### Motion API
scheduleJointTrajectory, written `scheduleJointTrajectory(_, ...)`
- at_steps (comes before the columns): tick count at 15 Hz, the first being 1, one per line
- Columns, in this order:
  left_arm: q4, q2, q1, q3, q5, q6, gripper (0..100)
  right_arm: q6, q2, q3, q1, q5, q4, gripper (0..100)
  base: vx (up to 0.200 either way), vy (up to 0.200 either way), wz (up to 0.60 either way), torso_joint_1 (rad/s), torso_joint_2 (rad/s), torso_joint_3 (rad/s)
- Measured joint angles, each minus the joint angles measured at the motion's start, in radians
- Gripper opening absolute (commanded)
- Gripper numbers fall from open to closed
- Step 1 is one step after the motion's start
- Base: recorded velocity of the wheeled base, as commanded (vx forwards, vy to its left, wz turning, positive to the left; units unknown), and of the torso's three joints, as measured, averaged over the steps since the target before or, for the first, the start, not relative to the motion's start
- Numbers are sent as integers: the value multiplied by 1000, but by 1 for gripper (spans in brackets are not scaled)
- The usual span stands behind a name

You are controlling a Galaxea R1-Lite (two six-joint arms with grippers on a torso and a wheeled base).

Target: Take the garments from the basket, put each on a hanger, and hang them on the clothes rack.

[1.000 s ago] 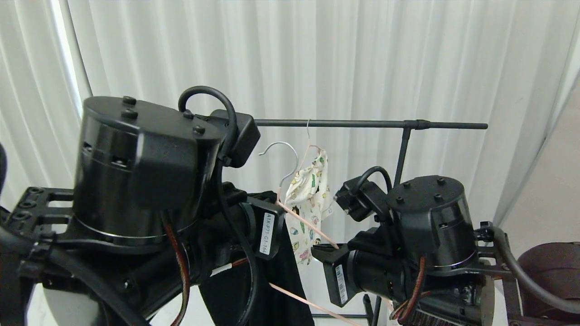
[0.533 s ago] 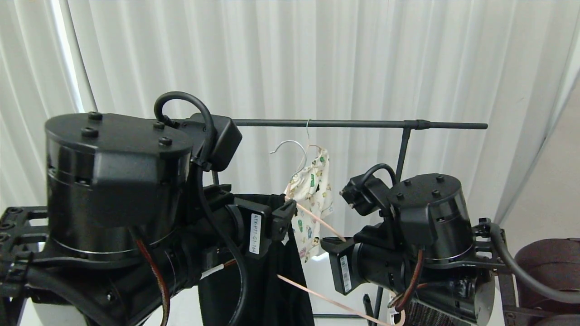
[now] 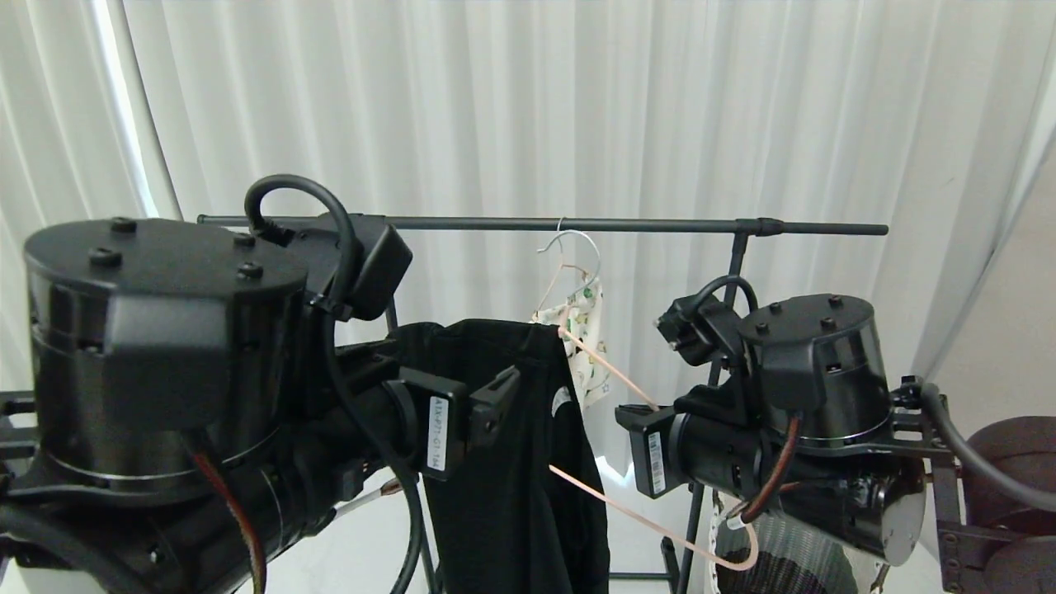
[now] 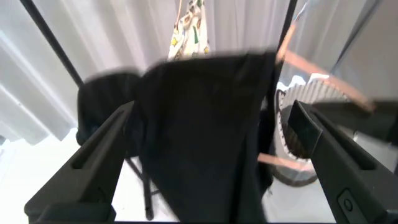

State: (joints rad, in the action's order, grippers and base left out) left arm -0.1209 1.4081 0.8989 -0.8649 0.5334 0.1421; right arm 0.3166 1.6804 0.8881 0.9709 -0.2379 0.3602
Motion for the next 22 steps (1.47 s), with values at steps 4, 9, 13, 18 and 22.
scheduleJointTrajectory(4,0,-120,1,113,-104,-16,100,-106,-72,-124,4,9,38,0,0,0,0,0,0,0)
scheduleJointTrajectory(9,0,-314,-4,244,-421,-184,100,-252,-217,-387,96,45,132,0,0,0,0,0,0,0)
scheduleJointTrajectory(13,2,-461,-5,397,-660,-281,100,-293,-304,-506,227,46,137,0,0,0,0,0,0,0)
scheduleJointTrajectory(18,1,-513,-3,481,-903,-321,100,-347,-341,-538,274,45,157,0,0,0,0,0,0,0)
scheduleJointTrajectory(22,1,-481,0,535,-922,-382,100,-353,-341,-539,326,43,158,0,0,0,0,0,0,0)
